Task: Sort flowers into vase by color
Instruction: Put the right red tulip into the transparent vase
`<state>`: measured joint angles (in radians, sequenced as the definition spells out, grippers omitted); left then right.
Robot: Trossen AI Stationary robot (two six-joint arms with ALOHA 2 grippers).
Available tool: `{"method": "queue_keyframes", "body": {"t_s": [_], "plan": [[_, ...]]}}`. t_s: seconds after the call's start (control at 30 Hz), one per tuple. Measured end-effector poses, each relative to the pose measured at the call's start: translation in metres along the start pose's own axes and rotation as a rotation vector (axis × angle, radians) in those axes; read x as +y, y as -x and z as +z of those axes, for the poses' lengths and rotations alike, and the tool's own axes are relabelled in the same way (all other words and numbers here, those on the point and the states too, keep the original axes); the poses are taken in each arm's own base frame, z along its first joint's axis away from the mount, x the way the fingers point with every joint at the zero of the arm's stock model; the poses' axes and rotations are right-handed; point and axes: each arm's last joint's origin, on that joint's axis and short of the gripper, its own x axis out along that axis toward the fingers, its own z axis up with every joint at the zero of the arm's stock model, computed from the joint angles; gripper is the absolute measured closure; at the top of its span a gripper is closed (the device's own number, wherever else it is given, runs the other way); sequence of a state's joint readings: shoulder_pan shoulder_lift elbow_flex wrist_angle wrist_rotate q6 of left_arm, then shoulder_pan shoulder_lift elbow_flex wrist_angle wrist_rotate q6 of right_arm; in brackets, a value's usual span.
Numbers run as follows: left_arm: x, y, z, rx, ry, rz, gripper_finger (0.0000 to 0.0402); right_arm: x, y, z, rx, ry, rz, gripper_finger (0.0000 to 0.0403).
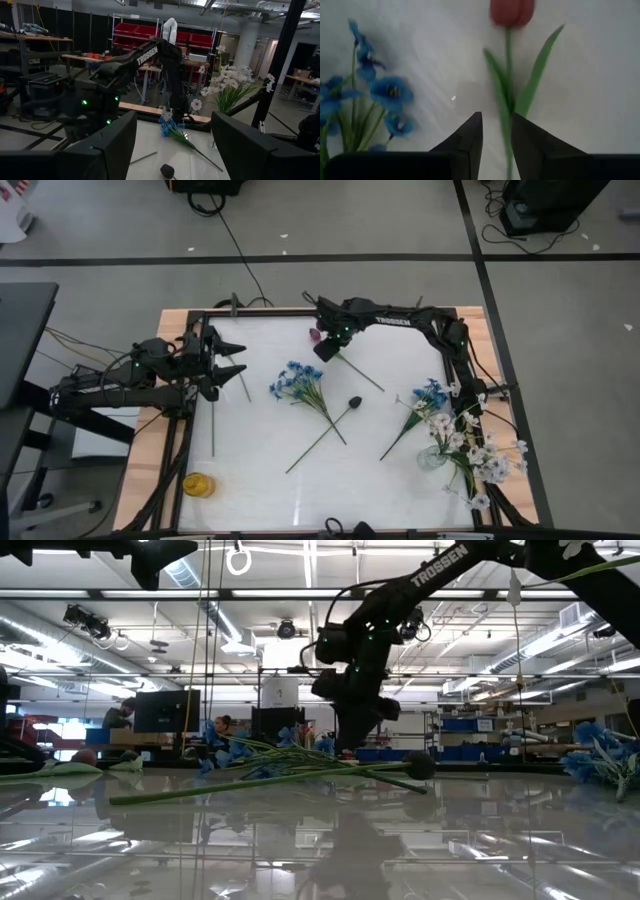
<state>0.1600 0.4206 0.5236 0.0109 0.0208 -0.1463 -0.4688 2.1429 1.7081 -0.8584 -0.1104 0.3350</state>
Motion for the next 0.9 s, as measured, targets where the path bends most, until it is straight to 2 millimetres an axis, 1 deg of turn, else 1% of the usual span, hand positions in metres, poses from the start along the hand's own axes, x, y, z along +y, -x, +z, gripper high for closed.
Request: {"method": "queue_keyframes", "body": {"t_s": [0.13, 0.2, 0.3, 0.43, 0.57, 0.73, 0.9], "plan": [[0.000, 0.000, 0.000, 0.001, 0.000, 0.000, 0.0141, 0.004, -0.009, -0.016, 0.076, 0.021, -0.061, 0.0298], [0.000, 0.000, 0.000, 0.001, 0.000, 0.000, 0.0141, 0.005, -0.012, -0.018, 0.072, 0.034, -0.082, 0.0298], [0.000, 0.000, 0.000, 0.000, 0.000, 0.000, 0.0141, 0.001, -0.018, -0.023, 0.091, 0.039, -0.101, 0.0290], [0.000, 0.000, 0.000, 0.001, 0.000, 0.000, 0.0141, -0.002, -0.021, -0.025, 0.079, 0.045, -0.163, 0.0264], [0.000, 0.000, 0.000, 0.000, 0.000, 0.000, 0.0141, -0.005, -0.021, -0.020, 0.041, 0.060, -0.156, 0.0249], [0.000, 0.000, 0.000, 0.001, 0.000, 0.000, 0.0141, -0.006, -0.022, -0.018, 0.030, 0.061, -0.136, 0.0259], [0.000, 0.000, 0.000, 0.000, 0.000, 0.000, 0.0141, -0.010, -0.033, -0.029, 0.053, 0.037, -0.126, 0.0275]]}}
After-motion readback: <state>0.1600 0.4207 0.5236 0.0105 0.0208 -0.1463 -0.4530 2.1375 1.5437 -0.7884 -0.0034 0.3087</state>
